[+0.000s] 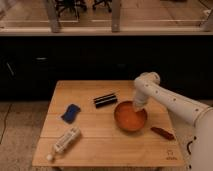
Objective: Push the ceramic bowl across the table
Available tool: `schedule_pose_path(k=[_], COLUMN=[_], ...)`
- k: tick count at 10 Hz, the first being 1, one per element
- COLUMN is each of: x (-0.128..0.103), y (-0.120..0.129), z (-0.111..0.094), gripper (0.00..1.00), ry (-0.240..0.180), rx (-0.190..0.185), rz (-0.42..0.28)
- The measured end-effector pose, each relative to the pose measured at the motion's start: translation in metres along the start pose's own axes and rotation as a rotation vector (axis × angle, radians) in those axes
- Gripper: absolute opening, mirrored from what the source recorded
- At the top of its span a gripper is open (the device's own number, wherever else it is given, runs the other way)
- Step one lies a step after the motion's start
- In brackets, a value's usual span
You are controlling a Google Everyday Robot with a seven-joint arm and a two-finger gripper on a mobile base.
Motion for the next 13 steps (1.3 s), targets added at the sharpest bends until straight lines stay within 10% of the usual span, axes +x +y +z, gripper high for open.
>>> schedule_pose_path(k=[13], x=[0.012], y=[-0.005], z=[-0.005], gripper=[0.03], ry=[0.021], rx=[0.002], rz=[-0.017])
